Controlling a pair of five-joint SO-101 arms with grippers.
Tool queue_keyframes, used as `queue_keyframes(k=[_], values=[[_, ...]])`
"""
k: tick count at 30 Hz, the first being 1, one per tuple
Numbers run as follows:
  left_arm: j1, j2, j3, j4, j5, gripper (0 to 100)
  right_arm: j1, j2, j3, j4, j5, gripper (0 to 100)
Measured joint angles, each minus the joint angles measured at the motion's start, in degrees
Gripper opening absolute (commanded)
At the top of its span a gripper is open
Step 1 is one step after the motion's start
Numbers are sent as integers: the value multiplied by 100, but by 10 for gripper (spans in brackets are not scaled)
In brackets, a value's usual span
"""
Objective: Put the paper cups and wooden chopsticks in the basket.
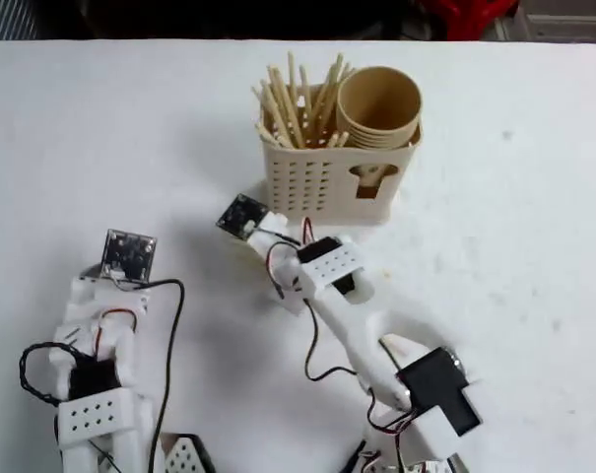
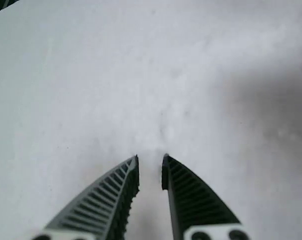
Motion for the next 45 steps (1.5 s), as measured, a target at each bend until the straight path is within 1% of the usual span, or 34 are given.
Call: queue_keyframes(k=[4,8,13,16,20,22,29,38,40,41,42,43,45], values=[[0,0,0,0,0,94,0,-167,-53,237,-141,16],[0,0,0,0,0,94,-53,-976,-26,686,-325,16],[0,0,0,0,0,94,-185,-2286,-26,1196,-343,18],[0,0,0,0,0,94,-237,-2470,-26,1240,-343,29],[0,0,0,0,0,94,-193,-2075,-26,1108,-343,125],[0,0,0,0,0,94,-167,-1618,-35,967,-343,149],[0,0,0,0,0,94,-176,-325,-35,290,-193,132],[0,0,0,0,0,94,-149,105,-114,149,-167,125],[0,0,0,0,0,94,-149,149,-167,193,-167,73],[0,0,0,0,0,94,-141,158,-193,246,-167,25],[0,0,0,0,0,94,-114,167,-220,264,-167,7],[0,0,0,0,0,94,-105,167,-264,334,-158,26],[0,0,0,0,0,94,-97,176,-290,457,-158,16]])
